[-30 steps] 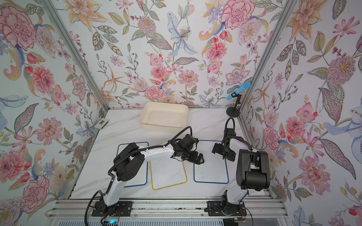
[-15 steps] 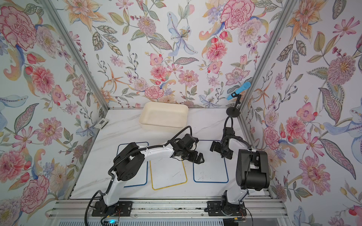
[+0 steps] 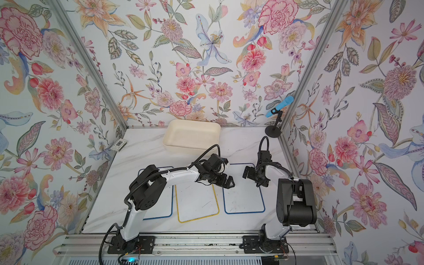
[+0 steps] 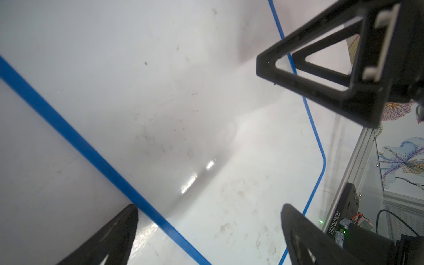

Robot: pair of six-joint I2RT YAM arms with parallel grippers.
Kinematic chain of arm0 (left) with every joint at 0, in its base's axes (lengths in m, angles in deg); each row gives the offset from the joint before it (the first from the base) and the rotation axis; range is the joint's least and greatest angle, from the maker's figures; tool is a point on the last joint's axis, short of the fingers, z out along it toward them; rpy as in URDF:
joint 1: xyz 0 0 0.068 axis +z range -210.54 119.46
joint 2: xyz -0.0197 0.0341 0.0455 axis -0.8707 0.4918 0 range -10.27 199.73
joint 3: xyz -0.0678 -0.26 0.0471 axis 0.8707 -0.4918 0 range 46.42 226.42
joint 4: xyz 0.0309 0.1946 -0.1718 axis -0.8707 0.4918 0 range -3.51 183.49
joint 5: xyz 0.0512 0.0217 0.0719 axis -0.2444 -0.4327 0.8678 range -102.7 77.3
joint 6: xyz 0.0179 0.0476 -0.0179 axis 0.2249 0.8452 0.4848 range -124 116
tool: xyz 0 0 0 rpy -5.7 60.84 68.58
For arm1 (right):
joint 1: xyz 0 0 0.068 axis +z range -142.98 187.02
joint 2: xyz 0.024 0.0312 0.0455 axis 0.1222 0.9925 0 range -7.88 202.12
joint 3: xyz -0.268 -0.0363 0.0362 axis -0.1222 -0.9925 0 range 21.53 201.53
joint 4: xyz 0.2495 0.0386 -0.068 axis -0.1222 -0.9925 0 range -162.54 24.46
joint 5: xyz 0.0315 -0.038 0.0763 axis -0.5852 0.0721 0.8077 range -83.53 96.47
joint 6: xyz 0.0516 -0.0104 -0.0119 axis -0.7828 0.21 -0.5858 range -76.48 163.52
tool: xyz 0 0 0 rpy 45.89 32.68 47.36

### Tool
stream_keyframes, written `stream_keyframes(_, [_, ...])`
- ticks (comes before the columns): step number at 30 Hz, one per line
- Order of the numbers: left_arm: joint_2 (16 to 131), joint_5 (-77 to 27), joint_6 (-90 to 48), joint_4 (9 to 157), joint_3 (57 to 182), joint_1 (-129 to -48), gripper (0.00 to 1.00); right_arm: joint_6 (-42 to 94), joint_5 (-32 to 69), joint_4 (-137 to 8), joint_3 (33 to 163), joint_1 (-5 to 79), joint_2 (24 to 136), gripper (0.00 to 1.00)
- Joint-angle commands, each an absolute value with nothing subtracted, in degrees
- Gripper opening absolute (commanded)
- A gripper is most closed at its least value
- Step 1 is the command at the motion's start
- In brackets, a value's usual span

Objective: Put the whiteboard into the storage box
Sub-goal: Adjust the whiteboard at the center of the board.

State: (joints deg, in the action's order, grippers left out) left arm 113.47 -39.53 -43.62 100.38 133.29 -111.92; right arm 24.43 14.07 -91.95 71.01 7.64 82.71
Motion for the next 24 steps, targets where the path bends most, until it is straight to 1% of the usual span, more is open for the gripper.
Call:
stream_keyframes(1, [118.50,-36.95,-43.62,110.96,128.34,-111.57,1.00,22.23,8.29,-98.05,69.12,7.89,79.01,1.00])
stream_keyframes(5, [117.18,-36.77,-44.34,110.75,127.19,-112.37,1.00,21.12,4.99,-100.60,68.80,7.82,76.89,1.00])
stream_keyframes(16, [122.50,-39.13,-43.58,111.33,134.75,-113.72,1.00,21.65,7.13,-99.55,66.68,7.77,78.33,1.00])
stream_keyframes(21, [126.17,-41.73,-41.75,112.32,140.68,-112.78,1.00,21.67,12.08,-96.29,66.20,7.97,81.16,1.00])
stream_keyframes(24, [128.93,-40.38,-39.24,116.34,145.91,-111.69,1.00,21.55,13.65,-94.96,66.27,8.32,82.39,1.00])
